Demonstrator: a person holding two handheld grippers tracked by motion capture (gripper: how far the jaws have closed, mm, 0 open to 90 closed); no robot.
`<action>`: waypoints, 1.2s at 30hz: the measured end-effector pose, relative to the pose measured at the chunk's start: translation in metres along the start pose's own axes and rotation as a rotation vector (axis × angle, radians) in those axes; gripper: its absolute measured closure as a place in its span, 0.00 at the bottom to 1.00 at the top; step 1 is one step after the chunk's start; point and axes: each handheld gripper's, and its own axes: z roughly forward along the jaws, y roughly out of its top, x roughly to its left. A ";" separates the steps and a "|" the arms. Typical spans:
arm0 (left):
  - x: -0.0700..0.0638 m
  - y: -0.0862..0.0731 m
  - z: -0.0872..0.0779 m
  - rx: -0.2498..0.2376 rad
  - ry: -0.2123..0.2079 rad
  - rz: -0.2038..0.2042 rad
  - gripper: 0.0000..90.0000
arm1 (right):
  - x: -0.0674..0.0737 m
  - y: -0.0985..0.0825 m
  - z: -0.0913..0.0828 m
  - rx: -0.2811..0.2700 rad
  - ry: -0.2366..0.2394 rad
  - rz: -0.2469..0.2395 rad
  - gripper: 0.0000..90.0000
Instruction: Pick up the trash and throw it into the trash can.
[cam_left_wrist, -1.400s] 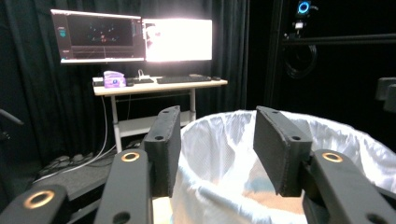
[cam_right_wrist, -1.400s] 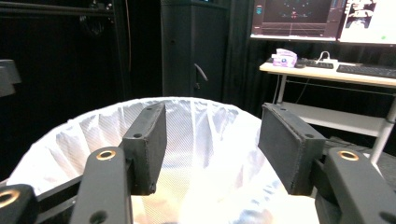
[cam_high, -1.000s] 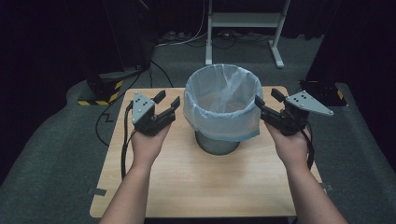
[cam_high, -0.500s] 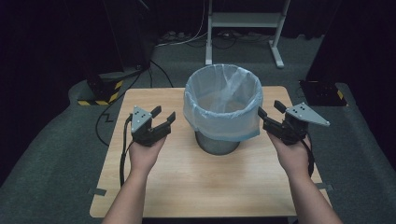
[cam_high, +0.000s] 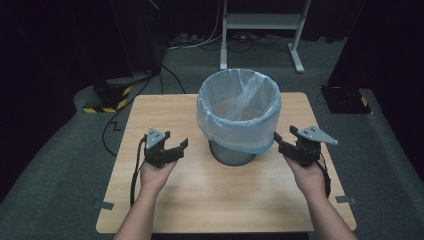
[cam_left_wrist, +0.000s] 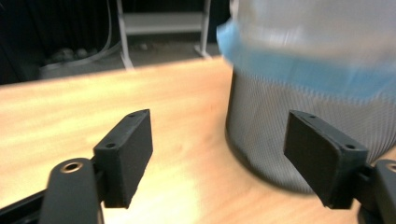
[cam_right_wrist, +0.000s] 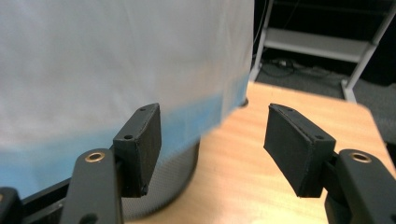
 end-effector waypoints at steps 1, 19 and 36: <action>0.001 -0.005 0.002 0.016 -0.003 0.002 0.24 | 0.000 -0.005 0.002 0.011 -0.001 -0.002 0.40; -0.006 -0.094 -0.001 0.362 0.078 0.048 0.15 | 0.003 -0.107 0.019 0.306 0.008 -0.012 0.39; -0.012 -0.101 -0.009 0.338 0.086 0.051 0.17 | 0.013 -0.122 0.014 0.372 -0.022 0.010 0.37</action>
